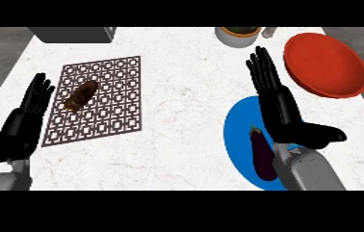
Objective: Pick the eggplant from the plate and place it in the bowl
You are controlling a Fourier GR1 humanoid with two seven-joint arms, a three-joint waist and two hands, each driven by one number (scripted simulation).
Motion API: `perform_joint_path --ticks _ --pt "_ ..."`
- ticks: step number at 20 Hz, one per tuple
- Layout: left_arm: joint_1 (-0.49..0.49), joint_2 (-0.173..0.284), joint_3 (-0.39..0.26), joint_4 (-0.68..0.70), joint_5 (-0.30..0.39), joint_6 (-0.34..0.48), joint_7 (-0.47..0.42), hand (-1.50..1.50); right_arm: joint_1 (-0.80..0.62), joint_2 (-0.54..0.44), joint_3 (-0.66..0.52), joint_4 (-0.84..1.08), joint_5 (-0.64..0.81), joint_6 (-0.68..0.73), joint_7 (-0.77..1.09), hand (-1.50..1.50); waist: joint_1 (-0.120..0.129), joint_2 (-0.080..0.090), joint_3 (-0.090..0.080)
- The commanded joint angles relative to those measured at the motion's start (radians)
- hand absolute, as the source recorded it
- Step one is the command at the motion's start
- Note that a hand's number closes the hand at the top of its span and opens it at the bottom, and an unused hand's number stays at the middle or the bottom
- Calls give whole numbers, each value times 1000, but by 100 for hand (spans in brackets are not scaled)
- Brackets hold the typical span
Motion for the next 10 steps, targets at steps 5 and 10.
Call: perform_joint_path --ticks 5,10 --pt "-136 28 76 -44 50 11 54 0 -77 64 246 -29 -116 288 149 -150 39 18 12" --pt "-144 12 84 -39 56 45 114 0 77 -55 306 -84 347 -49 41 -150 -23 7 11"
